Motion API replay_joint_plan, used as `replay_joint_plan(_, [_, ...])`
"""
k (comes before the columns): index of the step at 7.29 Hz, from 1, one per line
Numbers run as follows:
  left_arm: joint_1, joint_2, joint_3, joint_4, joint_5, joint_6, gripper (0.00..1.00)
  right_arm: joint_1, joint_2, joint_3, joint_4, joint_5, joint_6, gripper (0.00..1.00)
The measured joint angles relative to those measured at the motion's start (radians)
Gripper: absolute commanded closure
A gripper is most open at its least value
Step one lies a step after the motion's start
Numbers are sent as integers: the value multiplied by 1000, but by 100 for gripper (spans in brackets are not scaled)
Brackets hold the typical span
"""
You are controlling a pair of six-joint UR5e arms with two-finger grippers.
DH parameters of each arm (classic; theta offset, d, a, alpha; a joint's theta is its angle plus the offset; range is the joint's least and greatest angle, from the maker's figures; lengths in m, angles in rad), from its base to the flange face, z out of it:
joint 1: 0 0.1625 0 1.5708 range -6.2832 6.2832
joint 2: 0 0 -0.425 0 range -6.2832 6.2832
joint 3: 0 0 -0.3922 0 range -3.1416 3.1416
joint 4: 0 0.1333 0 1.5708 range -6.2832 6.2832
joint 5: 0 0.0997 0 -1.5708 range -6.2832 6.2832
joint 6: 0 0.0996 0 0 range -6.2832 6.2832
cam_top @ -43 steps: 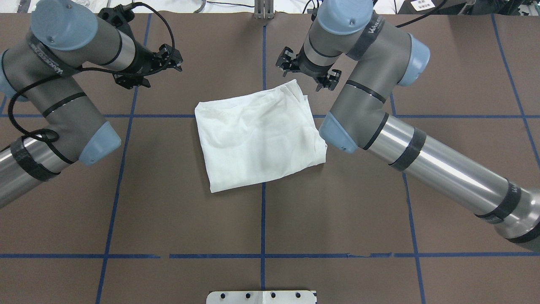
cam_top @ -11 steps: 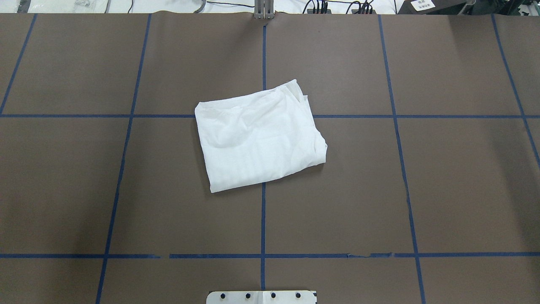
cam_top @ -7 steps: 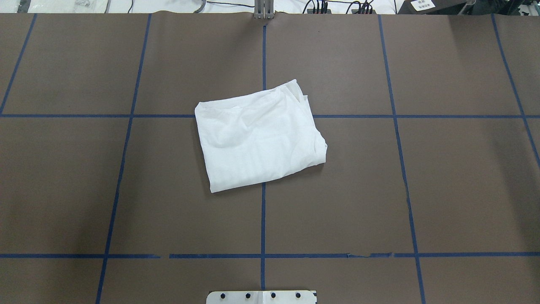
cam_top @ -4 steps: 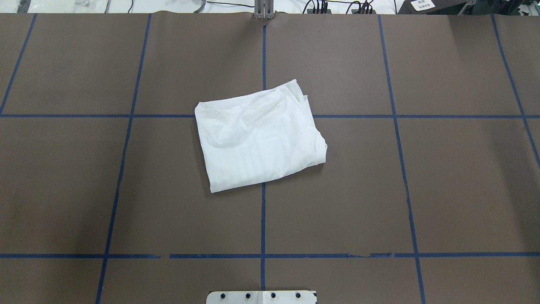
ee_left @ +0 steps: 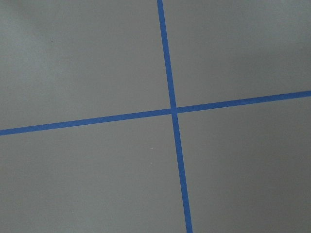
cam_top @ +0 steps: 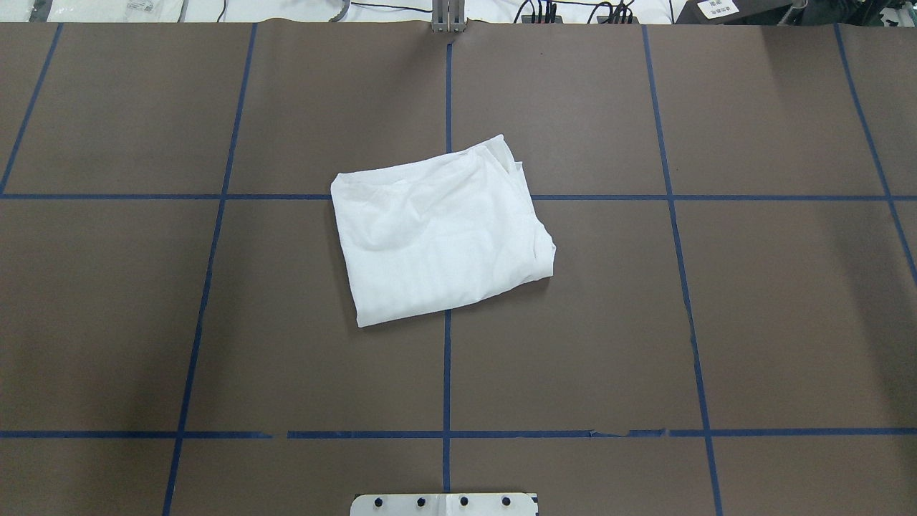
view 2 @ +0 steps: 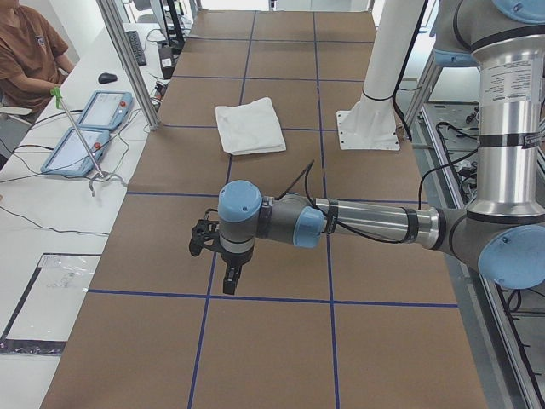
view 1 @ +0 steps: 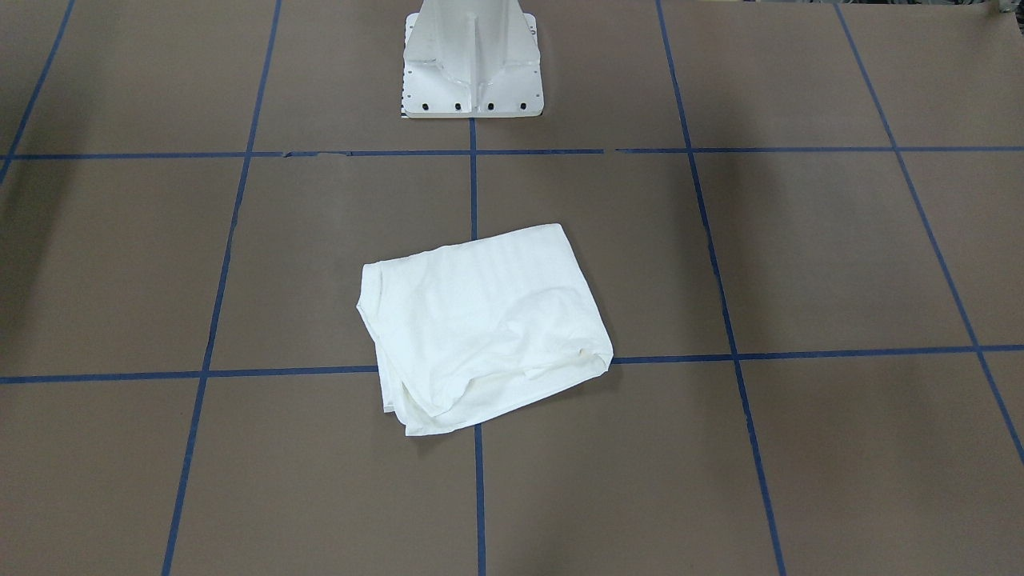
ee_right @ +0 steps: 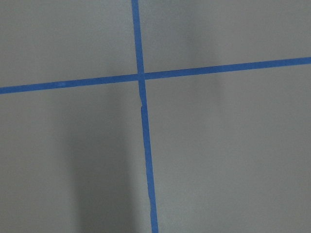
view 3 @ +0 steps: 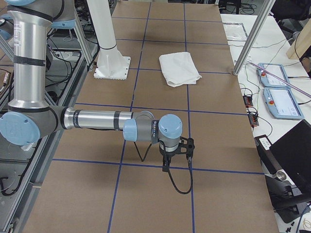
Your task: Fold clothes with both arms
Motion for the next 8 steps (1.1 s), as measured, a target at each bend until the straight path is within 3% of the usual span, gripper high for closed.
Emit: replay_joint_plan(8, [1, 2, 61, -50, 0, 9, 1, 0, 2, 0, 0, 1, -1, 0])
